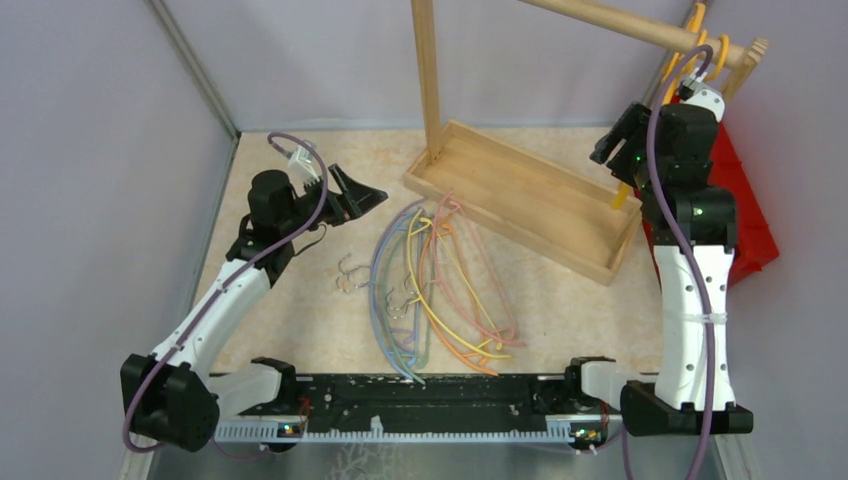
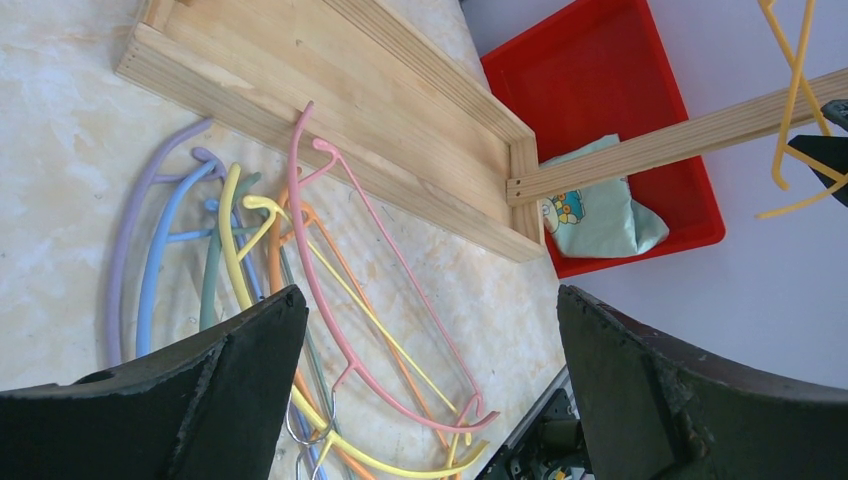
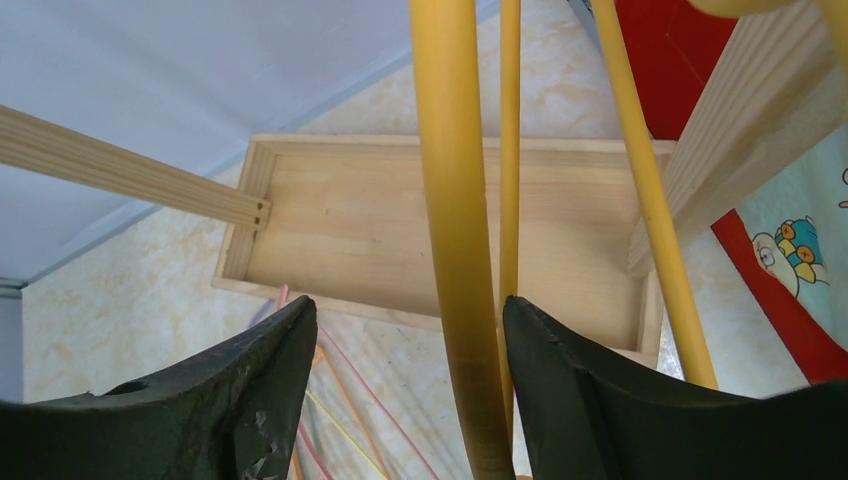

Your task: Organize the hangers

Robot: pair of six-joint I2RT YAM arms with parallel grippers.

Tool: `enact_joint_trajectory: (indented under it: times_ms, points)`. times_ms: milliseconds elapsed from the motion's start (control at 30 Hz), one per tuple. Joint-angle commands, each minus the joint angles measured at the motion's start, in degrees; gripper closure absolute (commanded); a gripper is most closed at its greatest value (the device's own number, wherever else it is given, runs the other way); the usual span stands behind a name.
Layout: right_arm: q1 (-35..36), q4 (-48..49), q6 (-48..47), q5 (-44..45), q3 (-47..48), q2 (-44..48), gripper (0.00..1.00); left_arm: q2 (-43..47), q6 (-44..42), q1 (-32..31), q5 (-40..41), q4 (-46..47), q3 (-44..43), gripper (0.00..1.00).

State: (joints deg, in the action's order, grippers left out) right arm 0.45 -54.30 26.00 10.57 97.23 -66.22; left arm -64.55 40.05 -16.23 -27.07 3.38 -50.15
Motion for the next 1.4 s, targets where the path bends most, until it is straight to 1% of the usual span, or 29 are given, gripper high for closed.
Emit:
enact_joint_trajectory:
  times_ms: [0, 200, 433, 600, 700, 900, 967, 1067, 1133, 1267, 1333, 1367]
  points:
    - [-0.36, -5.3, -0.46, -0.57, 3.79, 0.73, 0.3, 1.79, 0.02, 0.42, -0.26, 0.29, 0.96, 0.01]
    - [-0.35, -10.34, -4.81, 3.92, 10.55, 0.93, 0.28, 1.27, -0.56, 0.41, -0.6, 0.36, 1.1, 0.01]
    - [-0.34, -11.21, -10.06, 8.63, 12.81, 3.26, 0.28, -0.36, -0.53, 0.42, -1.34, 1.55, 1.2, 0.01]
    - [-0.36, -3.38, -12.05, 4.98, 10.48, 8.35, 0.28, -1.3, -0.48, 0.42, -1.67, 2.23, 1.2, 0.01]
    - [-0.38, 0.71, -12.8, 1.05, 9.86, 10.21, 0.28, -1.62, -0.59, 0.41, -1.54, 2.42, 1.3, 0.01]
    - [-0.37, 3.29, -12.63, -1.18, 10.04, 11.26, 0.31, -1.52, -0.6, 0.41, -1.43, 2.66, 2.45, 0.01]
    - [-0.36, 6.0, -12.73, -4.01, 8.47, 12.33, 0.33, -1.17, -0.67, 0.41, -1.13, 2.69, 2.98, 0.01]
    - [-0.35, 12.24, -11.75, -13.0, 4.81, 13.77, 0.42, -0.93, -0.82, 0.41, -0.76, 2.72, 3.56, 0.01]
    - [-0.38, 14.88, -10.49, -19.94, 2.46, 13.33, 0.45, -1.05, -1.02, 0.41, -0.5, 2.61, 3.89, 0.01]
    - [-0.3, 14.71, -6.33, -33.54, -0.46, 8.65, 0.6, -1.64, -1.56, 0.41, 0.35, 2.07, 4.27, 0.01]
    - [0.8, 16.93, -4.73, -36.79, -4.68, 8.6, 0.62, -1.9, -1.97, 0.41, 0.92, 1.5, 4.35, 0.01]
    - [2.03, 17.9, -4.69, -36.25, -6.49, 9.01, 0.62, -2.12, -2.18, 0.41, 1.17, 1.32, 4.5, 0.01]
